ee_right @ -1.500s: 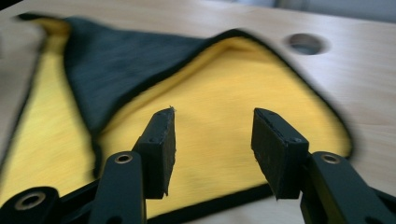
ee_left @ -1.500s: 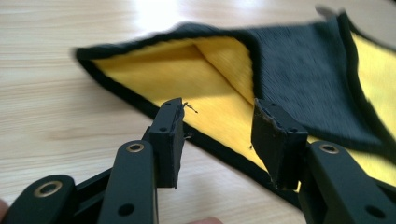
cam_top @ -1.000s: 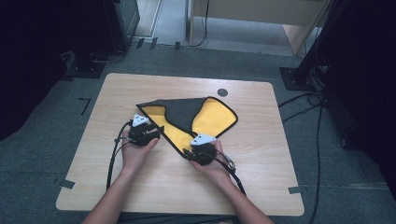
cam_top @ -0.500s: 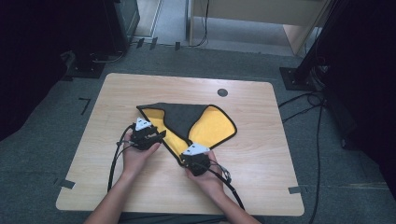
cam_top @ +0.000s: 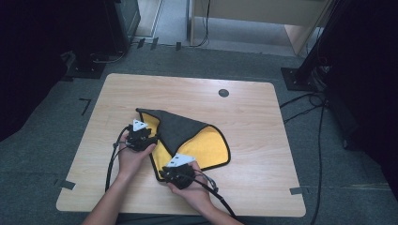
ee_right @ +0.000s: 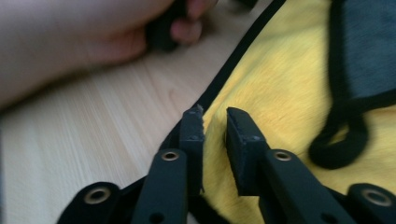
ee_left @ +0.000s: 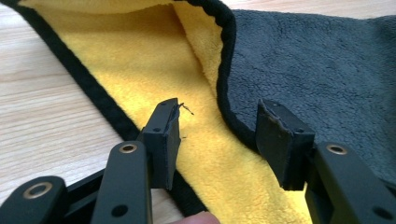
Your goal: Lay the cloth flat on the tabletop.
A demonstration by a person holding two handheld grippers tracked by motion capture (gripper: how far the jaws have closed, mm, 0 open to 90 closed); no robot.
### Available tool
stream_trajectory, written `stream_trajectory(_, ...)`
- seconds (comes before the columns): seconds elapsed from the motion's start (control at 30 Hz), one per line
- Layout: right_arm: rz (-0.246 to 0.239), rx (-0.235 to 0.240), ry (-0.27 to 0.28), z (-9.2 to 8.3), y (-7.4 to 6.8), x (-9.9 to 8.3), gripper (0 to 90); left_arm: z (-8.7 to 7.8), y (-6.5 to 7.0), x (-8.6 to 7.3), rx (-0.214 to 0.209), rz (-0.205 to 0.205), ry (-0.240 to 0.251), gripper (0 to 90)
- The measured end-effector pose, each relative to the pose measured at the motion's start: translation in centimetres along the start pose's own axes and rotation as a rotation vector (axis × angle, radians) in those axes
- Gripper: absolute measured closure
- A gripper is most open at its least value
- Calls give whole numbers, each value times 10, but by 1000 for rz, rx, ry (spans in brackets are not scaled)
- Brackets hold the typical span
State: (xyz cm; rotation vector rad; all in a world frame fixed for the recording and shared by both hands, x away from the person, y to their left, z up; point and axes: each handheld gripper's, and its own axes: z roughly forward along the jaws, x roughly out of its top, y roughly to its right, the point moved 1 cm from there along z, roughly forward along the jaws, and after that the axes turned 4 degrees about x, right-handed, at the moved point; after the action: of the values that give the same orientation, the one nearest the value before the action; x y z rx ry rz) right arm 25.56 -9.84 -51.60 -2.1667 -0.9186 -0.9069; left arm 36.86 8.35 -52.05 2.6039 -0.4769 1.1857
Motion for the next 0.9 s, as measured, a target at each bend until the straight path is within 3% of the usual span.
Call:
stream_trajectory(0.03, 6, -17, 29, -6, 5, 3, 725, 0, -1, 0, 5, 4, -2, 497)
stream_trajectory(0.07, 4, -93, 72, -17, 15, 8, 697, 1, -1, -1, -1, -1, -6, 495)
stream_trajectory(0.1, 4, -93, 72, -17, 15, 8, 697, 2, -2, -1, -2, -6, -17, 495)
stream_trajectory(0.13, 9, -160, 88, -21, 26, 12, 644, 2, -3, -1, -9, -17, -16, 494)
stream_trajectory(0.17, 9, -160, 88, -21, 26, 12, 644, 2, -4, -1, -15, -28, -16, 494)
stream_trajectory(0.2, 21, -189, 44, -16, 37, 12, 572, 2, -5, -1, -23, -38, -17, 494)
stream_trajectory(0.23, 21, -189, 44, -16, 37, 12, 572, 2, -5, -1, -24, -43, -17, 494)
stream_trajectory(0.3, 28, -196, -14, -6, 44, 10, 556, 2, -5, -1, -23, -43, -17, 494)
stream_trajectory(0.4, -24, -206, -33, 3, 45, 7, 600, 2, -5, -1, -23, -46, -17, 490)
stream_trajectory(0.43, -54, -221, -46, 4, 44, 8, 660, 2, -5, -1, -23, -49, -16, 488)
stream_trajectory(0.47, -87, -228, -64, 3, 45, 11, 814, 2, -5, -1, -26, -53, -15, 486)
stream_trajectory(0.57, -91, -212, -71, 1, 50, 15, 857, 2, -4, -1, -28, -53, -16, 467)
stream_trajectory(0.67, -93, -247, -41, -4, 63, 28, 866, 3, 0, -1, -14, -30, -18, 402)
stream_trajectory(0.8, -57, -279, 7, -8, 98, 56, 870, 3, 1, -1, -15, -16, -19, 353)
stream_trajectory(0.83, -41, -318, 34, -11, 121, 73, 871, 3, 1, -1, -17, -23, -15, 348)
stream_trajectory(0.87, -41, -318, 34, -11, 121, 73, 871, 3, 0, -1, -19, -18, -19, 348)
stream_trajectory(0.9, -26, -356, 62, -16, 133, 83, 871, 3, 0, -1, -18, -16, -19, 348)
